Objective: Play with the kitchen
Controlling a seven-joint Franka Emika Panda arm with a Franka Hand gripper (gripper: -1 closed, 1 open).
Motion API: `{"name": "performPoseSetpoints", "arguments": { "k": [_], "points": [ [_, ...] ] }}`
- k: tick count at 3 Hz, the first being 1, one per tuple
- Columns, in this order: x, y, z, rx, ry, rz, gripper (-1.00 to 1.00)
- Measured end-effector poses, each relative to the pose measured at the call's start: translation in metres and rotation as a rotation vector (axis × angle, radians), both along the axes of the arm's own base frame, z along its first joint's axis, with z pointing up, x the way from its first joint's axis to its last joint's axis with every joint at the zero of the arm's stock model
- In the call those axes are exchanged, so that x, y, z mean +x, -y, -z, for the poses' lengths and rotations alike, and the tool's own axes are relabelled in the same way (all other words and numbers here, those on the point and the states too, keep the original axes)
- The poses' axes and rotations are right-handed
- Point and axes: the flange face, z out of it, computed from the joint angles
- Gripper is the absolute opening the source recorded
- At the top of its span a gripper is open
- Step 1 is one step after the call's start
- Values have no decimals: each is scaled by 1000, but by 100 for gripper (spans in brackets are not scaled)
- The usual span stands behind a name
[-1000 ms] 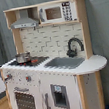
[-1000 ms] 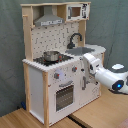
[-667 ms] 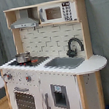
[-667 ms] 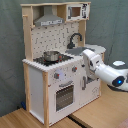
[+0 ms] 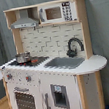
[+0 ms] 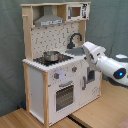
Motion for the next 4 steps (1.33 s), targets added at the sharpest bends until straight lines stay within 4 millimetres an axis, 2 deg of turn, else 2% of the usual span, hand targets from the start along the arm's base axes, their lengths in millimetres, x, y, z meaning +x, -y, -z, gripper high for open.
{"name": "performPoseSetpoints", "arguments": {
  "k": [2,4],
  "points": [
    [8,17,-27,-140,-46,73,100],
    [26,30,-41,-307,-106,135,100]
  ]
}}
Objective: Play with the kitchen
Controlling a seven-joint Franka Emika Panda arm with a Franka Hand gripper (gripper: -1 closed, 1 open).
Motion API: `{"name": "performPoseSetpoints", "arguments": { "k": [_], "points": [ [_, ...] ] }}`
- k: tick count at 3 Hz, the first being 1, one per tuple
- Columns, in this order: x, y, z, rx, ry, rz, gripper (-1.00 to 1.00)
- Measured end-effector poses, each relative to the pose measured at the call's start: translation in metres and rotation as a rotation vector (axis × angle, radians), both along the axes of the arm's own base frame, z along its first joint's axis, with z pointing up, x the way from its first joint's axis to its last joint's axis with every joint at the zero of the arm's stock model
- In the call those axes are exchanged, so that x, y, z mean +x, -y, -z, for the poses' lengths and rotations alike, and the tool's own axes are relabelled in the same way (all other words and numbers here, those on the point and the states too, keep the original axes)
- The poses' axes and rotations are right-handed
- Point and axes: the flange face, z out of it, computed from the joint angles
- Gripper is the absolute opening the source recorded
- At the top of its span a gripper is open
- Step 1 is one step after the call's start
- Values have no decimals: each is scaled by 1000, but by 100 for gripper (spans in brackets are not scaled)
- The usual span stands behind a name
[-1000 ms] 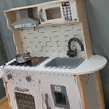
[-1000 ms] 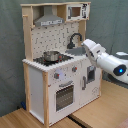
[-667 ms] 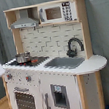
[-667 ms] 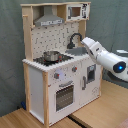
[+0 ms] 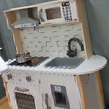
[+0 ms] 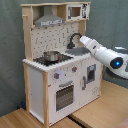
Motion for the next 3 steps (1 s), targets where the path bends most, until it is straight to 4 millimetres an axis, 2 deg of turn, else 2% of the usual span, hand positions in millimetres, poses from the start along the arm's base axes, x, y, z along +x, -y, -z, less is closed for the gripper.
{"name": "performPoseSetpoints", "arguments": {
  "k": [2,3],
  "points": [
    [33,8,-8,-187,-76,55,100],
    [45,10,-21,-280,-103,74,100]
  ]
}}
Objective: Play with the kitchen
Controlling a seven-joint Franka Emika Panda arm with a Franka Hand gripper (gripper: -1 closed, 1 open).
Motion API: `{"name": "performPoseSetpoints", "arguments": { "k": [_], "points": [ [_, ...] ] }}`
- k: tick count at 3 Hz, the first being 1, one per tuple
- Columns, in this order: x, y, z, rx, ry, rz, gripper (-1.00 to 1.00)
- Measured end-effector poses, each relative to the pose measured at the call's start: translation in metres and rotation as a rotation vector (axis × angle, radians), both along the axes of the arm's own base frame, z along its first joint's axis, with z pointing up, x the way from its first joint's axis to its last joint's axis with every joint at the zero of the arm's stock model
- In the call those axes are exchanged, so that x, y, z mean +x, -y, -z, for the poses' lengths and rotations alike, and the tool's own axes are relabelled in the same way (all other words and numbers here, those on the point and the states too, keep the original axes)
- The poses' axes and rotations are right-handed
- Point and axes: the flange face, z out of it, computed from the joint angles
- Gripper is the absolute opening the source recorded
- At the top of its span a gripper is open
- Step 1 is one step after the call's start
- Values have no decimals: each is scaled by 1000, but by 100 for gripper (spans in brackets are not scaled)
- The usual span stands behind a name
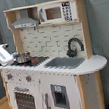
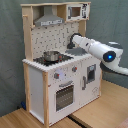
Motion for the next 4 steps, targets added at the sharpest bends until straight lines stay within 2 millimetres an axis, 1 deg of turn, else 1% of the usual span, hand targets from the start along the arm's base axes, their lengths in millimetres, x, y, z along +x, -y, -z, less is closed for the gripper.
{"name": "performPoseSetpoints", "arguments": {
  "k": [2,3,4],
  "points": [
    [10,10,-32,-140,-42,17,100],
    [14,20,-46,-197,-67,24,100],
    [21,35,-62,-264,-105,27,100]
  ]
}}
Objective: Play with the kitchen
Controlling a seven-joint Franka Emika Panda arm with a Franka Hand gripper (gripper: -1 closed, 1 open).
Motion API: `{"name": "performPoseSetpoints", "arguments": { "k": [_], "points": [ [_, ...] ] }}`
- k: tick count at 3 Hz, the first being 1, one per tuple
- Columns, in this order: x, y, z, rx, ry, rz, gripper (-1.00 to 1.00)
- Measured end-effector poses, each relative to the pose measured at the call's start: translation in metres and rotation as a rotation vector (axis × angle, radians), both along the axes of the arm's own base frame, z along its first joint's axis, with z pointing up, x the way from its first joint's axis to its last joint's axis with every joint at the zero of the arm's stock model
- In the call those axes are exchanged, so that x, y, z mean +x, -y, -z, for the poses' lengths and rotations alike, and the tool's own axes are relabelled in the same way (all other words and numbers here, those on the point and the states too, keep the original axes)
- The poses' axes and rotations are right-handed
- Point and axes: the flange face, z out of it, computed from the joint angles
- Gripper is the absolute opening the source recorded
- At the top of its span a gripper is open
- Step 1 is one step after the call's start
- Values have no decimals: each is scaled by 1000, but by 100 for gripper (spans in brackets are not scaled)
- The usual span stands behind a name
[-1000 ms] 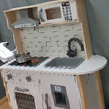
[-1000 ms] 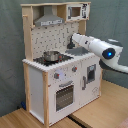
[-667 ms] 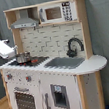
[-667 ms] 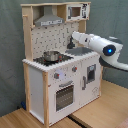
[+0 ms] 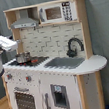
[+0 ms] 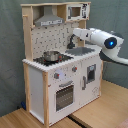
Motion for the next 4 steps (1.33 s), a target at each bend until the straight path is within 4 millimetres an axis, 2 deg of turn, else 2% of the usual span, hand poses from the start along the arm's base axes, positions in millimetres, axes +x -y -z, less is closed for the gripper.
{"name": "performPoseSetpoints", "arguments": {
  "k": [4],
  "points": [
    [56,50,-25,-200,-113,-86,100]
  ]
}}
